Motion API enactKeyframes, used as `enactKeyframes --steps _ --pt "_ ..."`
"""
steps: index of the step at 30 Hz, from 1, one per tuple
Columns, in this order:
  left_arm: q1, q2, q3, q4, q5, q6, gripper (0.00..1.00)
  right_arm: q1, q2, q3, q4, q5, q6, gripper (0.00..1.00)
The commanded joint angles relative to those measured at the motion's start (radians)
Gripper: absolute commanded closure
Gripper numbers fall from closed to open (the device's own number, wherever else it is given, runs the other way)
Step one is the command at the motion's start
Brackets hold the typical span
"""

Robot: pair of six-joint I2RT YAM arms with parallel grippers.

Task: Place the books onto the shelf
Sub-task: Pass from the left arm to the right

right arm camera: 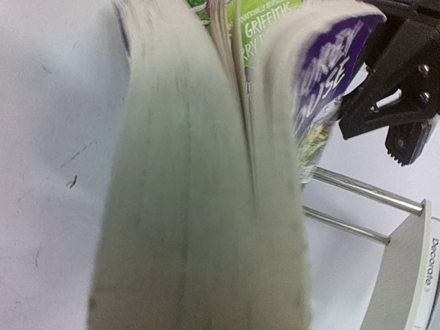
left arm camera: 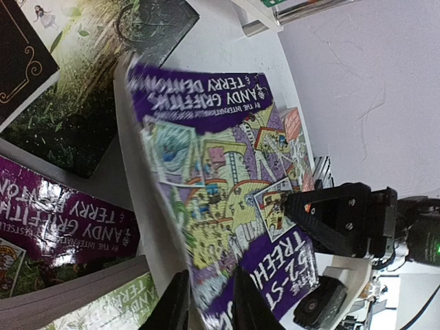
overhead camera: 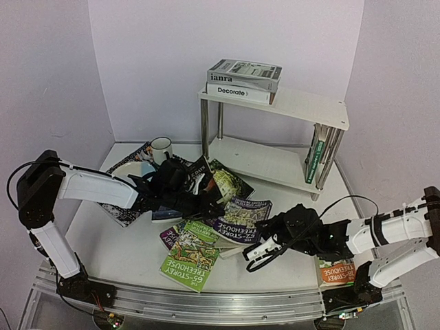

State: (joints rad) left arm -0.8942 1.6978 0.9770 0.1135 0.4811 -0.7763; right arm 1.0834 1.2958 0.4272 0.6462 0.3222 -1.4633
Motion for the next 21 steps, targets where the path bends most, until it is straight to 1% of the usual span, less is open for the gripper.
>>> enactKeyframes --steps 1,2,4,6,8,11,13,16,19,21 --pt "0.003 -0.038 -0.012 0.034 -0.015 0.026 0.63 0.0 -0.073 0.052 0.001 0.032 0.088 1.0" --pt "0.003 -0.051 -0.017 0.034 -0.028 0.027 0.55 -0.001 -0.09 0.063 -0.011 0.046 0.111 1.0" --pt "0.003 -0.09 -0.033 0.032 -0.058 0.027 0.44 -0.001 -0.117 0.114 -0.093 0.079 0.209 1.0" --pt "0.002 -0.136 -0.047 0.033 -0.094 0.028 0.38 -0.006 -0.149 0.17 -0.204 0.099 0.302 1.0" --pt "0.003 -0.193 -0.066 0.034 -0.136 0.031 0.35 -0.008 -0.175 0.205 -0.252 0.128 0.41 1.0" --pt "0.003 -0.295 -0.101 0.034 -0.205 0.04 0.32 -0.011 -0.203 0.23 -0.26 0.197 0.551 1.0" --pt "0.003 -0.369 -0.121 0.03 -0.254 0.05 0.27 -0.012 -0.201 0.256 -0.261 0.267 0.663 1.0" --pt "0.003 -0.486 -0.112 -0.054 -0.373 0.075 0.18 -0.014 -0.176 0.319 -0.267 0.424 0.811 1.0" --pt "0.003 -0.579 -0.092 -0.162 -0.481 0.109 0.15 -0.028 -0.144 0.396 -0.267 0.573 1.009 1.0" --pt "0.003 -0.631 -0.096 -0.196 -0.533 0.12 0.15 -0.045 -0.124 0.438 -0.268 0.628 1.132 1.0"
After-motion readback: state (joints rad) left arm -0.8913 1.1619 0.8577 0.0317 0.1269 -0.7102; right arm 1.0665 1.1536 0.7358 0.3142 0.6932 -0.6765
